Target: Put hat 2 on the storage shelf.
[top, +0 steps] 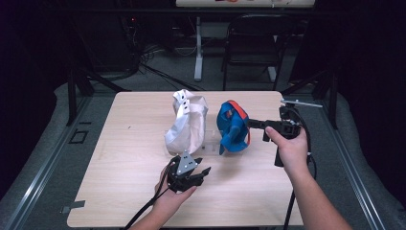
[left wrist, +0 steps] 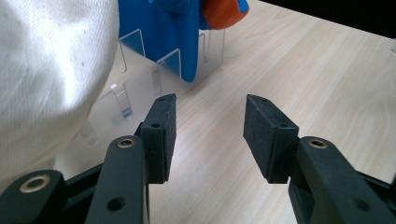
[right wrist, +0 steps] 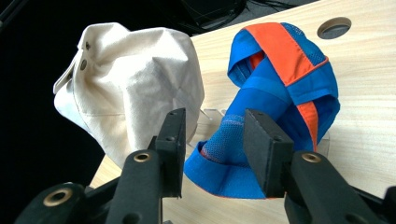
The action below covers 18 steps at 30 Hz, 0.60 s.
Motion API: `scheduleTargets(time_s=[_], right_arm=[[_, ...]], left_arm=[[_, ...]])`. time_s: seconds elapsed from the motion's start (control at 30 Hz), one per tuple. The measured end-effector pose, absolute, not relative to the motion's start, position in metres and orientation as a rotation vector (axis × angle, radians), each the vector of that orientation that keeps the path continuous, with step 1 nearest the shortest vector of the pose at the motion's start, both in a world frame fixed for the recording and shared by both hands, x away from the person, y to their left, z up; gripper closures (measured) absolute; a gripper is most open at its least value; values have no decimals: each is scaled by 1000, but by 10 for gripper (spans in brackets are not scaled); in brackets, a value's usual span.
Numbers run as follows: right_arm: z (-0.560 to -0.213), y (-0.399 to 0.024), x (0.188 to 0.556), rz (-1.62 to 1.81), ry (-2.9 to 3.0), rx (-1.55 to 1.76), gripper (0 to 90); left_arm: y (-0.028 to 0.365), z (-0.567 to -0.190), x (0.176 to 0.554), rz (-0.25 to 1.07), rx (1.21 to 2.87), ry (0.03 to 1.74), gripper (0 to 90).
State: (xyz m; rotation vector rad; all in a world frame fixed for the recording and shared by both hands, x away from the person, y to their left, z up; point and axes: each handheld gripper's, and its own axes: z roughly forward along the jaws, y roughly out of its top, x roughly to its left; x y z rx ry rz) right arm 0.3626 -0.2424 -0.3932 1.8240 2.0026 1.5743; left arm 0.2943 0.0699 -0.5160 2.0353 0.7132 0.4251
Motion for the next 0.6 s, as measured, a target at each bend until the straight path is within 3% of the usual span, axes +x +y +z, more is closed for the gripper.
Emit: scheduleTargets(time_s=[0.6], right_arm=[[-418, -229, 337, 1492, 2056, 1686, 527]], left_arm=[[136, -524, 289, 439, 2029, 825, 521]])
